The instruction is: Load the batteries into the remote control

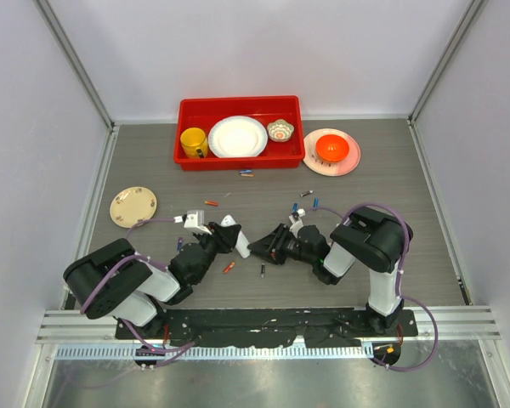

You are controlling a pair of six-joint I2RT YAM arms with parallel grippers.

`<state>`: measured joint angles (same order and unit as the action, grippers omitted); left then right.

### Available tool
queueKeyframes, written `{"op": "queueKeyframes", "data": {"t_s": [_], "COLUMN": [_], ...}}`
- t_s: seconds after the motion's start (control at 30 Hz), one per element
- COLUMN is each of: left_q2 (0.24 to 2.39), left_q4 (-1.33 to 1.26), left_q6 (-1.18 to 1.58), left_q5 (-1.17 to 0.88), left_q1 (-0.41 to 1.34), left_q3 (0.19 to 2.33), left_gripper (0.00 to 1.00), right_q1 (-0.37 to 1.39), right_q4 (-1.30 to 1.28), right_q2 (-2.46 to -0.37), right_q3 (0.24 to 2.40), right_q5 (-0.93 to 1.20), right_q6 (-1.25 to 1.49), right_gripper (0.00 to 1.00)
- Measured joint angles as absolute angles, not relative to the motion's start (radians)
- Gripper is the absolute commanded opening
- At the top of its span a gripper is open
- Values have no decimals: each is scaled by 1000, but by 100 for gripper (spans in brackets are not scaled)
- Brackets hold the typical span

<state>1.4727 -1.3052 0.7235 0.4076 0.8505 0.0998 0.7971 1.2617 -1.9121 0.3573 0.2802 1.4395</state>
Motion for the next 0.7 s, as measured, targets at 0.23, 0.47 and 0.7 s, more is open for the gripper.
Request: {"op": "queueKeyframes", "data": {"t_s": [0.23,0.47,0.7], "left_q2": [1473,1473,1473], "left_q4": [-1306,-1308,-1313], "left_q6": [723,718,706], "left_q5": [409,409,410], "left_q1": [851,857,863], "left_q3": [100,99,98], "left_gripper": [0,0,0], "right_q1": [796,796,793], "right_q4": [1264,1250,1225], "right_q2": [-1914,-1904,-1894], "right_q3": [358,358,358], "right_q5": [279,279,279], "right_q6": [1439,1428,1414], "right_gripper": [33,28,24]}}
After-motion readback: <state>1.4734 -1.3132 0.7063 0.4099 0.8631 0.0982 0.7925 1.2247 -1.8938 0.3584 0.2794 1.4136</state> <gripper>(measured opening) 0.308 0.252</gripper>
